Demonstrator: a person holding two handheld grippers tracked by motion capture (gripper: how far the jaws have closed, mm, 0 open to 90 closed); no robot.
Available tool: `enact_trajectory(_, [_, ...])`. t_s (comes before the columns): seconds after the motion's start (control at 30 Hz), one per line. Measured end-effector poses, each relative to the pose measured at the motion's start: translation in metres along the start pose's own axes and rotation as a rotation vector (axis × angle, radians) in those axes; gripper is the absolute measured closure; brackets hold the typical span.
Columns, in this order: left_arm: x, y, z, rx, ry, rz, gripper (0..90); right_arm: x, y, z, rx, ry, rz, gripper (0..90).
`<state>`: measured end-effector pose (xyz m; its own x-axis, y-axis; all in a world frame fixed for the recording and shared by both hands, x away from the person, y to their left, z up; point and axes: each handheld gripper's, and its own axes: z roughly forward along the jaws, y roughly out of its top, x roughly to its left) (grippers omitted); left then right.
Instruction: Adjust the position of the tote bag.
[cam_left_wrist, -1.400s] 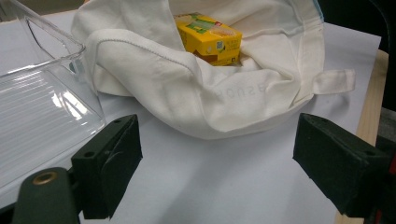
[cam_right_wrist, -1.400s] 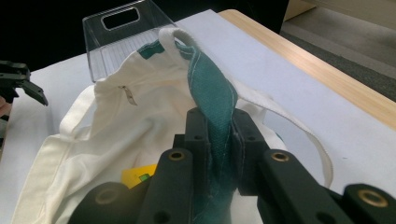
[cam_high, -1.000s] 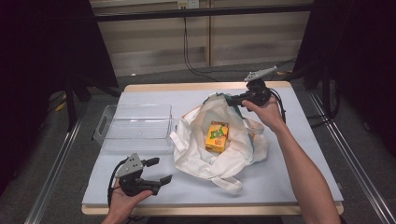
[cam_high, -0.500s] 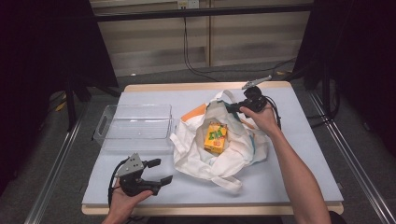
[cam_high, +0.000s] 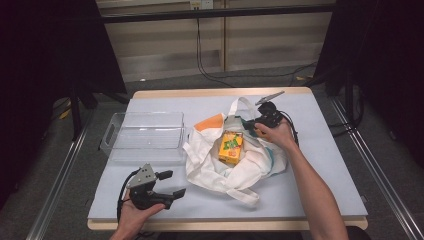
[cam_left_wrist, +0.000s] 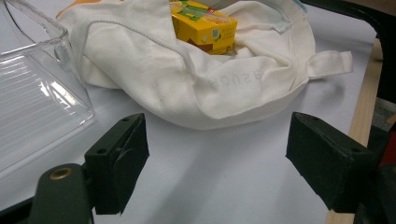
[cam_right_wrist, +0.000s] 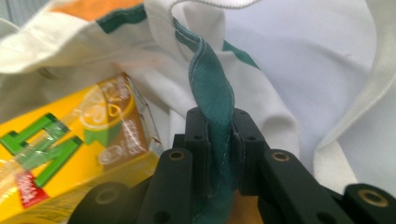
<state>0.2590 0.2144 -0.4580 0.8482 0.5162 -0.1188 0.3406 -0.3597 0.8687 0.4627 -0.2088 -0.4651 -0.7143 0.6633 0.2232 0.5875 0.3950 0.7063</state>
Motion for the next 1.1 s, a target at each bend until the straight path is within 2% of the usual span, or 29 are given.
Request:
enact_trajectory(0.07, [0.0, 0.0, 0.0, 0.002, -0.003, -0.001, 20.8, 0.0, -0.001, 0.001, 0.008, 0.0, 0.005, 78.6])
enact_trajectory(0.1, [0.0, 0.0, 0.001, 0.005, -0.008, -0.008, 20.7, 0.002, -0.003, 0.006, 0.047, -0.028, -0.016, 78.6])
enact_trajectory(0.17, [0.0, 0.001, 0.003, 0.006, -0.011, -0.012, 20.7, 0.002, -0.002, 0.009, 0.055, -0.026, -0.013, 78.7])
enact_trajectory(0.33, [-0.002, 0.002, 0.006, 0.015, -0.015, -0.007, 20.8, 0.004, -0.004, 0.013, 0.08, -0.056, -0.015, 78.9])
enact_trajectory(0.4, [-0.003, 0.003, 0.005, 0.021, -0.018, 0.006, 22.2, 0.004, -0.003, 0.013, 0.084, -0.063, -0.027, 77.9])
enact_trajectory(0.47, [-0.002, 0.003, 0.005, 0.023, -0.019, 0.003, 23.3, 0.006, -0.002, 0.01, 0.073, -0.061, -0.029, 74.7])
enact_trajectory(0.57, [-0.001, 0.003, 0.005, 0.019, -0.025, -0.012, 26.0, 0.006, 0.0, 0.001, 0.015, -0.045, -0.027, 66.5])
enact_trajectory(0.63, [-0.001, 0.004, 0.004, 0.017, -0.027, -0.013, 29.0, 0.007, 0.003, -0.008, -0.01, -0.05, -0.04, 60.3])
enact_trajectory(0.67, [-0.001, 0.004, 0.004, 0.017, -0.027, -0.013, 30.4, 0.007, 0.003, -0.008, -0.01, -0.05, -0.04, 60.3])
enact_trajectory(0.7, [0.0, 0.005, 0.004, 0.007, -0.027, -0.037, 30.9, 0.01, 0.005, -0.019, -0.025, -0.048, -0.049, 56.2])
enact_trajectory(0.73, [0.0, 0.006, 0.004, 0.005, -0.022, -0.04, 32.2, 0.011, 0.006, -0.024, -0.031, -0.051, -0.063, 54.4])
enact_trajectory(0.8, [-0.001, 0.008, 0.004, 0.008, -0.014, -0.031, 33.1, 0.014, 0.005, -0.032, -0.053, -0.049, -0.075, 51.6])
enact_trajectory(0.83, [-0.002, 0.011, 0.006, 0.004, -0.017, -0.013, 33.6, 0.017, 0.004, -0.037, -0.066, -0.049, -0.079, 50.5])
enact_trajectory(0.9, [-0.003, 0.012, 0.006, 0.003, -0.018, -0.009, 34.6, 0.021, 0.002, -0.045, -0.082, -0.048, -0.096, 48.0])
enact_trajectory(1.03, [-0.006, 0.013, 0.007, 0.005, -0.02, 0.003, 37.9, 0.027, -0.002, -0.057, -0.114, -0.026, -0.095, 47.3])
enact_trajectory(1.1, [-0.007, 0.014, 0.006, 0.004, -0.027, 0.01, 42.7, 0.038, -0.006, -0.068, -0.125, -0.019, -0.113, 48.6])
